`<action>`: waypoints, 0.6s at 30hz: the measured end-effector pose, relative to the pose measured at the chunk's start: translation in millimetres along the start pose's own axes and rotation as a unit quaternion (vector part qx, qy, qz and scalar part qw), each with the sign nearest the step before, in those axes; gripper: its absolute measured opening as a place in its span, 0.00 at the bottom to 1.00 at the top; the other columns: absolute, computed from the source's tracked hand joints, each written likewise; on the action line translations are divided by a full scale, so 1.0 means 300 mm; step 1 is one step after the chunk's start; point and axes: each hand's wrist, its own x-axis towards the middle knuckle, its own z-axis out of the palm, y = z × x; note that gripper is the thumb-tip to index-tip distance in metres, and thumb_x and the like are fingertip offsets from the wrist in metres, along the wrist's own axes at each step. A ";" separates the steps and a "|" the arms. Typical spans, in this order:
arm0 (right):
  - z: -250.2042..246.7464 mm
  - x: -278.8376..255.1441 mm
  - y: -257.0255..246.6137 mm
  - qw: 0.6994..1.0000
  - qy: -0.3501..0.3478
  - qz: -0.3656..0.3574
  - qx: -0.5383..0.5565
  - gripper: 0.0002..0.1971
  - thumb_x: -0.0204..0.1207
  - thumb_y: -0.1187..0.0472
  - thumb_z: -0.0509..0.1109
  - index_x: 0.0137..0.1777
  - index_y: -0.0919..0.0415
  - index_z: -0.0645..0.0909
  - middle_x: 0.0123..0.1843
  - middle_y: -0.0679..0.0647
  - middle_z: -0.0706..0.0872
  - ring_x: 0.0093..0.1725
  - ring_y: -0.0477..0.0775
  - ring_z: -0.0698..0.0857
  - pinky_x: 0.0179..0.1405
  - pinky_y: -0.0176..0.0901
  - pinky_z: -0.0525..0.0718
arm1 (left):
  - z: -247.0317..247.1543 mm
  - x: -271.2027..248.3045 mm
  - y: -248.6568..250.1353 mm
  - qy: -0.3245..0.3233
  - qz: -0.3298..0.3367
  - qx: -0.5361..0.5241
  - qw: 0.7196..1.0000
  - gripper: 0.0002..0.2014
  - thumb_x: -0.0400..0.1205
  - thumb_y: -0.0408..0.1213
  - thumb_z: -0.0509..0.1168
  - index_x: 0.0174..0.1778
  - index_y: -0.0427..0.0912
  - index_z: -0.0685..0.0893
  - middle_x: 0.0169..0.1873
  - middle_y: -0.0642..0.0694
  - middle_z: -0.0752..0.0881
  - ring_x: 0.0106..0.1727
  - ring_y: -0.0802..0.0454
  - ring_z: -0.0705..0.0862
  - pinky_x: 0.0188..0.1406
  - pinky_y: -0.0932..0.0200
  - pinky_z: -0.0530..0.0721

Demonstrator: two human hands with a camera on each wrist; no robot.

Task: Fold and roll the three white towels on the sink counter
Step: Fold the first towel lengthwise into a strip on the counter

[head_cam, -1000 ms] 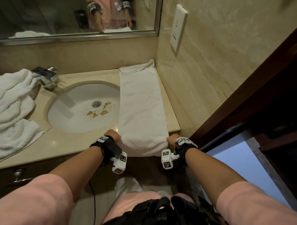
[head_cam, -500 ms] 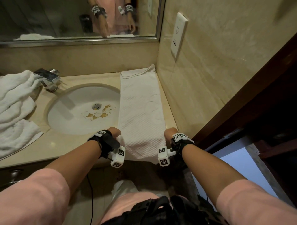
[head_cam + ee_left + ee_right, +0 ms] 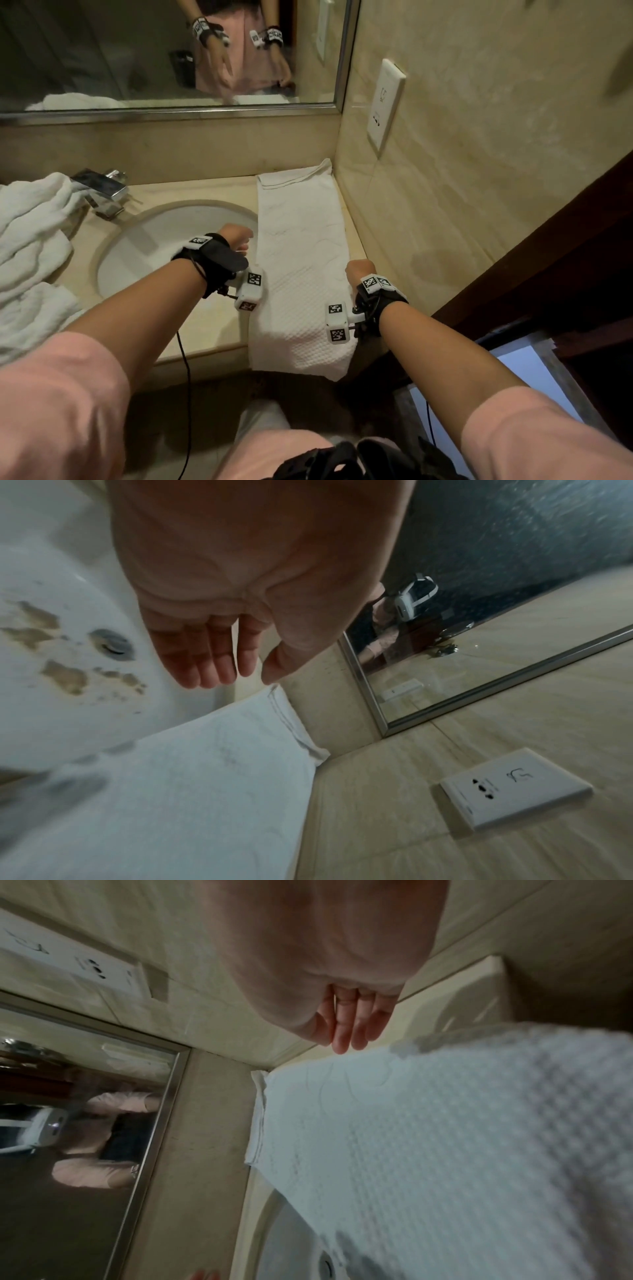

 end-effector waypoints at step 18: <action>-0.361 0.609 -0.023 0.922 0.026 0.171 0.346 0.20 0.85 0.67 0.55 0.76 0.73 0.69 0.76 0.68 0.72 0.75 0.65 0.71 0.75 0.51 0.70 | -0.052 0.613 0.468 -0.039 0.186 0.324 0.927 0.23 0.81 0.36 0.69 0.72 0.37 0.76 0.70 0.38 0.77 0.69 0.39 0.76 0.66 0.53 0.73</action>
